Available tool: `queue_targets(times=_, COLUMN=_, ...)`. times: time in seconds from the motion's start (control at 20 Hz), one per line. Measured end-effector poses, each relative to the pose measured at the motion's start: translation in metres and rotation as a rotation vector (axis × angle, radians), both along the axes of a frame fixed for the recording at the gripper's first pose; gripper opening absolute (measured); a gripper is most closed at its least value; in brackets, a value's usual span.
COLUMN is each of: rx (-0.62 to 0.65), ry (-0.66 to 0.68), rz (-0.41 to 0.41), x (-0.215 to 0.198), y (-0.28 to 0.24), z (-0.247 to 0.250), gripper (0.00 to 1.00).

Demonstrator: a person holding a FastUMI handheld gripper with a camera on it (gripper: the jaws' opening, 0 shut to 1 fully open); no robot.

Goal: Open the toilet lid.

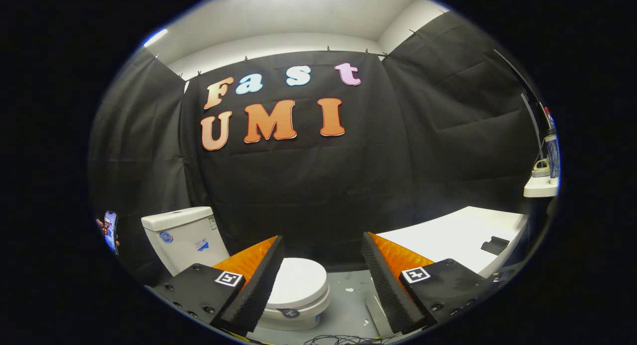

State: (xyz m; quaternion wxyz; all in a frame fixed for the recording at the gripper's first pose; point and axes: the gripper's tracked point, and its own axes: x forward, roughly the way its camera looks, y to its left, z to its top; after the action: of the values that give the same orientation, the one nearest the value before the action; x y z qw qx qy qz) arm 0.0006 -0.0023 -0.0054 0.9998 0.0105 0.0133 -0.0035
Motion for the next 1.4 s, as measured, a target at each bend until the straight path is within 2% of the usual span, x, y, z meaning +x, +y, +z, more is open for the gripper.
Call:
queue_targets(times=0.45, rx=0.013, ry=-0.017, rz=-0.021, x=0.004, y=-0.008, z=0.005, gripper=1.0)
queue_targets(times=0.75, rx=-0.016, ry=-0.107, rz=-0.04, x=0.019, y=-0.012, z=0.029, gripper=1.0)
queue_targets(times=1.1, rx=0.058, ry=-0.065, rz=-0.005, x=0.069, y=0.011, z=0.009, gripper=0.99)
queue_targets(times=1.4, rx=0.263, ry=0.007, rz=0.058, x=0.129, y=0.051, z=-0.027, gripper=0.98)
